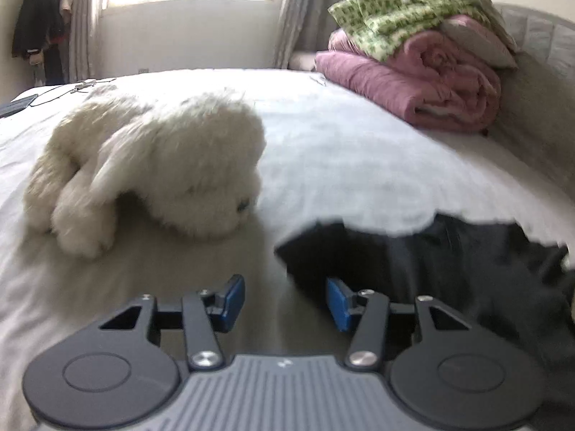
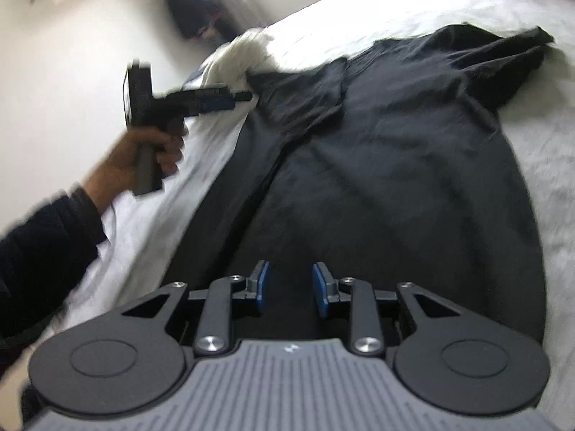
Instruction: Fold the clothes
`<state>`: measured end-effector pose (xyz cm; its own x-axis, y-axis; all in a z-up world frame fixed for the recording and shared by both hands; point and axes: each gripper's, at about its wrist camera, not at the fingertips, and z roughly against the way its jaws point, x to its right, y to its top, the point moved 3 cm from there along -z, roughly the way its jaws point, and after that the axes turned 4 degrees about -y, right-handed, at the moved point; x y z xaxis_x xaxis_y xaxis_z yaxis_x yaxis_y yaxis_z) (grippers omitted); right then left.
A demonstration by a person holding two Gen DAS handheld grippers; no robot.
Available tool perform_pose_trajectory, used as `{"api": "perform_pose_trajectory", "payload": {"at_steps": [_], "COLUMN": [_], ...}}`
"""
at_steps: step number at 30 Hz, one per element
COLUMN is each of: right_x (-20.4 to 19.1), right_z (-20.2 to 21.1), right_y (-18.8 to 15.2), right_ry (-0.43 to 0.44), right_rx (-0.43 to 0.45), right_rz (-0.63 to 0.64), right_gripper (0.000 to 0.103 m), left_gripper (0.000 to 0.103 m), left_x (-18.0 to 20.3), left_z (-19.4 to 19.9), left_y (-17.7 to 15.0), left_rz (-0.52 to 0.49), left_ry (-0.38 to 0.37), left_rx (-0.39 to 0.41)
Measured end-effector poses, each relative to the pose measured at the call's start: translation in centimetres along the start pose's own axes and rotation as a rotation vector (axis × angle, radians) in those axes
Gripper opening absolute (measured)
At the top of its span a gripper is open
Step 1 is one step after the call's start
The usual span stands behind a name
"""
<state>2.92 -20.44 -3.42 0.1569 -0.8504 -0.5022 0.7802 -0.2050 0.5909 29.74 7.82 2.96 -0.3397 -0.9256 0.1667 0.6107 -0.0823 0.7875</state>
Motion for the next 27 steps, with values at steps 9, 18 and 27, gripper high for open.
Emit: {"api": "perform_pose_trajectory", "payload": {"at_steps": [9,18,27], "right_x": [0.9,1.9,1.1], "right_z": [-7.9,-17.3,-19.0], "right_y": [12.4,21.2,20.7], "right_ry": [-0.044,-0.144,-0.201], "right_rx": [0.061,0.059,0.073], "right_rz": [0.021,0.088,0.191], "right_gripper": [0.034,0.035,0.005], "left_gripper": [0.049,0.049,0.049], "left_x": [2.6,0.7,0.8], "left_z": [-2.7,-3.0,-3.8], "left_y": [1.7,1.7,1.3], "left_rz": [-0.109,-0.079,-0.060], "left_ry": [0.004,-0.013,-0.033], "left_rx": [0.026,0.035,0.033]}}
